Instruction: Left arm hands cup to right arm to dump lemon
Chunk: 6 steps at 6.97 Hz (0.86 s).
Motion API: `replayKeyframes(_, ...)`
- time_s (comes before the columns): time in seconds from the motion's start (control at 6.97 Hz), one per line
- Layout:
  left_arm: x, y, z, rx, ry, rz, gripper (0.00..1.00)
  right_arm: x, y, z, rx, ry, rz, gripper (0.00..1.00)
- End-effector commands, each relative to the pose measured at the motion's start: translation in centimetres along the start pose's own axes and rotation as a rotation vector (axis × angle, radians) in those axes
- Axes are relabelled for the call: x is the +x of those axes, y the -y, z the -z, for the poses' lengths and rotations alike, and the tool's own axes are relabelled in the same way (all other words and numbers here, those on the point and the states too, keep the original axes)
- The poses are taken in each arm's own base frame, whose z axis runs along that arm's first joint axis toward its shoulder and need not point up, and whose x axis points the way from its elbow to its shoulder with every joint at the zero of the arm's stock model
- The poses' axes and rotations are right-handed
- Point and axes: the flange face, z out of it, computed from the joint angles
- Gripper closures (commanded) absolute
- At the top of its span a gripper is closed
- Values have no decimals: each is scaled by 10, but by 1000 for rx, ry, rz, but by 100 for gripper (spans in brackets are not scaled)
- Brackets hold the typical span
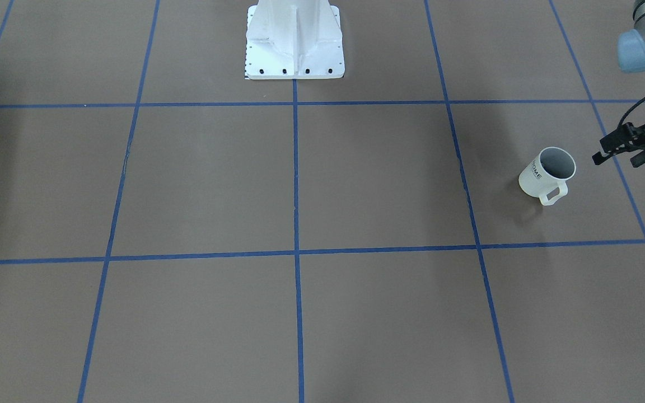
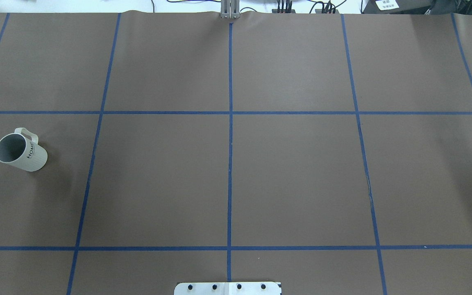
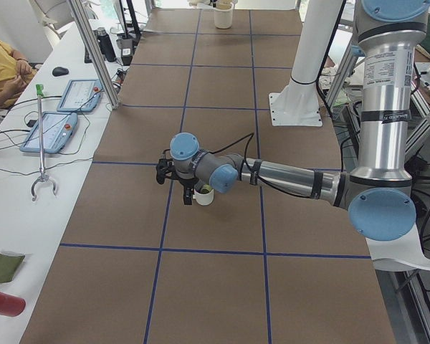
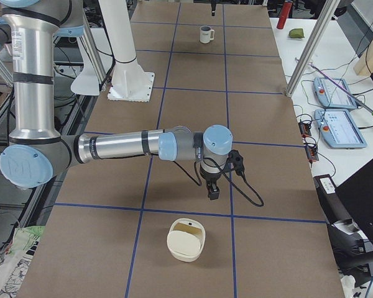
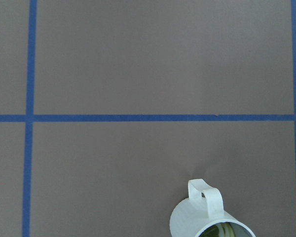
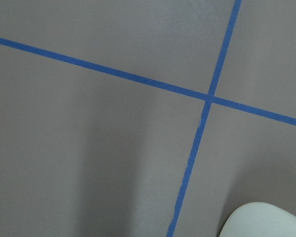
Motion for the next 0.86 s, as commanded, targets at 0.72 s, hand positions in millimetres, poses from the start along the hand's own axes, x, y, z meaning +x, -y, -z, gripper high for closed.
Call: replayKeyframes(0.72, 2, -33, -52, -37, 63, 57, 5, -4, -1, -6, -4, 49, -3, 0)
